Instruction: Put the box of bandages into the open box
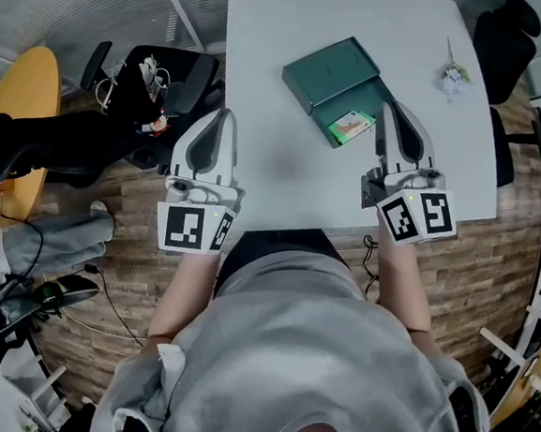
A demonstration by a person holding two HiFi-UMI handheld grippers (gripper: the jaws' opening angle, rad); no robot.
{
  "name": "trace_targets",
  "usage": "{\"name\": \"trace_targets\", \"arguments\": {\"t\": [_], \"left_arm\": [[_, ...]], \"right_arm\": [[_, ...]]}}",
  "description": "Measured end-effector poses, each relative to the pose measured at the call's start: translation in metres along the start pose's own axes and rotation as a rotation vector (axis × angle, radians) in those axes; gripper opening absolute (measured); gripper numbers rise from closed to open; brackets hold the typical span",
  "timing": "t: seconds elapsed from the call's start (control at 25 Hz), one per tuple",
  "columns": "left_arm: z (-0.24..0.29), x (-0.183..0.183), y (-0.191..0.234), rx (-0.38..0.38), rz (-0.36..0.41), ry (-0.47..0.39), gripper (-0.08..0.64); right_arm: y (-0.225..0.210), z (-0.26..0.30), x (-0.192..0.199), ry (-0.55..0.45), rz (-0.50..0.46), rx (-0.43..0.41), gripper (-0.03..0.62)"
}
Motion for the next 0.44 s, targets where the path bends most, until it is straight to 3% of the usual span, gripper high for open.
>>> {"name": "trace_targets", "arguments": {"t": [0.44], "left_arm": [[0.0075,-0.0034,-0.0073,0.017,0.009,-0.021,0.018]], "right_arm": [[0.0085,0.0019,-0.0018,0.015,-0.016,-0.01,0.054]]}}
Point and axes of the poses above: the fingertips, and each gripper's own axes: z forward along the fingers, y to its left, x out of its underside, the point moved 3 cm from there along -z, backward along the fingers, and after that the axes turned 11 degrees about -y, right-handed, at the moved point
